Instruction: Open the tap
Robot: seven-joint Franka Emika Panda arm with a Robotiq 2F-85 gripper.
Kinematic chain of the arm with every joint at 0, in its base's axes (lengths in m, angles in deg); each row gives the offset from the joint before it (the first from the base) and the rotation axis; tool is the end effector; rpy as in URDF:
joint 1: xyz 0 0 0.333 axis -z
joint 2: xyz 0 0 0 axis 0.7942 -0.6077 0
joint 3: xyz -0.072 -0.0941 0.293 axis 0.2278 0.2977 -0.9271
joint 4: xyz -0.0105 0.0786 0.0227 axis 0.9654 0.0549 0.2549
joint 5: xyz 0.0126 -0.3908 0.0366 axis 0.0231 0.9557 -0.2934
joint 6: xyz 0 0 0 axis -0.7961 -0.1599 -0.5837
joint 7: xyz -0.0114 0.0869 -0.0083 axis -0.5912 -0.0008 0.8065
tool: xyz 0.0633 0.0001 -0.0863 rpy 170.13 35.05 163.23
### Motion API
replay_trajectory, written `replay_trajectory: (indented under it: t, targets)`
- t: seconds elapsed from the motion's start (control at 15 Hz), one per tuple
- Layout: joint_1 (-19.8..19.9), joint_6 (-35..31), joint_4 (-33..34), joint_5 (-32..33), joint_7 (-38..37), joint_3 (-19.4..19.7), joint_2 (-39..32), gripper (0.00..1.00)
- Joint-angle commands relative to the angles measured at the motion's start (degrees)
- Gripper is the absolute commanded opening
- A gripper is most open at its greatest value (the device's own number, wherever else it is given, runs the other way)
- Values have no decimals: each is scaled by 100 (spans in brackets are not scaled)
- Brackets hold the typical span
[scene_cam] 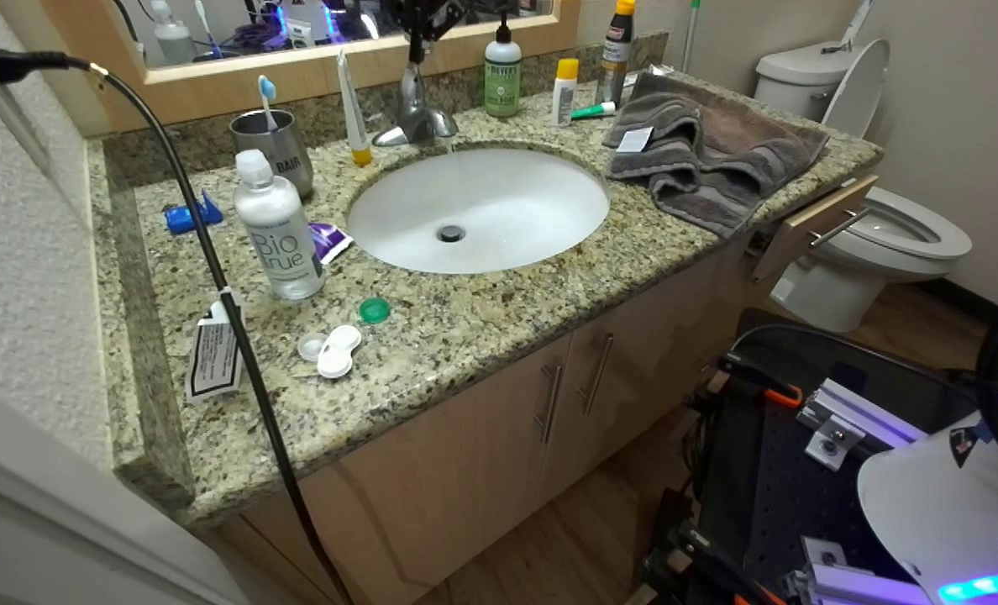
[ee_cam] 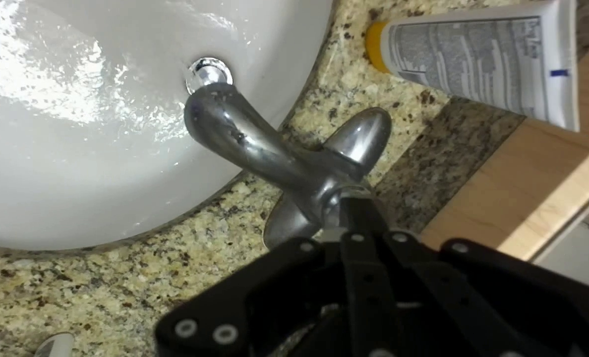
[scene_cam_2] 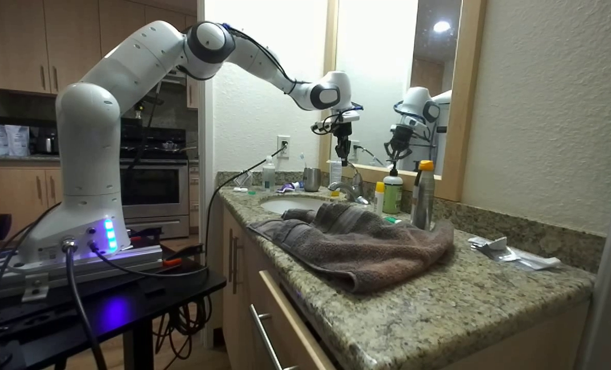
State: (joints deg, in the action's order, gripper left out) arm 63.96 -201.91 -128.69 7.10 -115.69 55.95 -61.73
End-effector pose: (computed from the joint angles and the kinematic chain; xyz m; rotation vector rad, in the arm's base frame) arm 0.7150 -0.2655 0.3786 -2.3395 1.8411 -0.3510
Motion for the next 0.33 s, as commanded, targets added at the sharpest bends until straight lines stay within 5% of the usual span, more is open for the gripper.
replay_trajectory:
  t: [0.0,0.13,0.2,0.27]
  targets:
    - [111,-273,-751,-328,131,-24,961,26]
    - [119,-135,-1056,-347,254,3,1458,33]
    - [162,-90,-338,-157,17,-57,810,16]
    - [180,-80,-474,-168,44,-46,1035,23]
